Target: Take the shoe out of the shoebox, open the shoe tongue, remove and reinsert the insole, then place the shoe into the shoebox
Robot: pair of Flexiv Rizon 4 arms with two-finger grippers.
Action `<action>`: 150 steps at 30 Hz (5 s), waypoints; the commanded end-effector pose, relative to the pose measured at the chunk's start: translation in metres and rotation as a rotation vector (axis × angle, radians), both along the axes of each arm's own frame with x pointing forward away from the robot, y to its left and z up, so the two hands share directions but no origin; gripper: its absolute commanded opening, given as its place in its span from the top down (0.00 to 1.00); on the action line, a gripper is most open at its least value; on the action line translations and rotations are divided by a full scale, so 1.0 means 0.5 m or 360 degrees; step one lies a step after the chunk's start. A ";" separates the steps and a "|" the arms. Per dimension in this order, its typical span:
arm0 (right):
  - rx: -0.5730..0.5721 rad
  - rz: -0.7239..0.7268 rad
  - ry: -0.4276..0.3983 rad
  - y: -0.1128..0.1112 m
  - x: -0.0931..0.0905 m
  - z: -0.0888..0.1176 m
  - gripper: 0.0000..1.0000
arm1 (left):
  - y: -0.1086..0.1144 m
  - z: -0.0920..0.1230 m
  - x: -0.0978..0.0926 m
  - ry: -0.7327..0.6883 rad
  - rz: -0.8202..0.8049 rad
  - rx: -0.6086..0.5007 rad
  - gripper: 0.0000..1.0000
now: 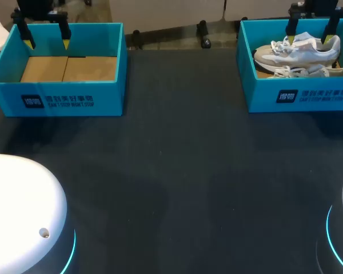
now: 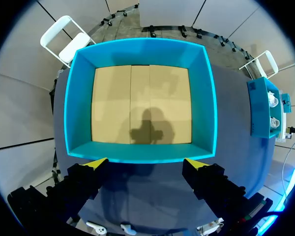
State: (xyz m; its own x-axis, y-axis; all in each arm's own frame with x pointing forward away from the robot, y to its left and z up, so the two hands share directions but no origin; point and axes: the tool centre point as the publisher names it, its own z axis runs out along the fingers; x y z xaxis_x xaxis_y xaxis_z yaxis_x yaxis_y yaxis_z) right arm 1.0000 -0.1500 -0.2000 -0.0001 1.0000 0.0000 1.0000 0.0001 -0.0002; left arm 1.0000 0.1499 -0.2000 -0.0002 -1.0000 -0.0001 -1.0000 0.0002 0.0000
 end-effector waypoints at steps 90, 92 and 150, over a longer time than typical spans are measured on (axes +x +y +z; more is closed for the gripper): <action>-0.0279 -0.0213 -0.0177 -0.352 0.055 -0.322 0.16 | 0.000 0.000 0.000 0.0000 0.0000 0.0000 0.00; -0.0286 -0.0215 -0.0170 -0.354 0.054 -0.326 0.22 | 0.000 0.000 0.000 0.0000 0.0000 0.0000 0.00; -0.0473 -0.0407 -0.0221 -0.340 0.034 -0.032 1.00 | 0.000 0.000 0.000 0.0000 0.0000 0.0000 0.00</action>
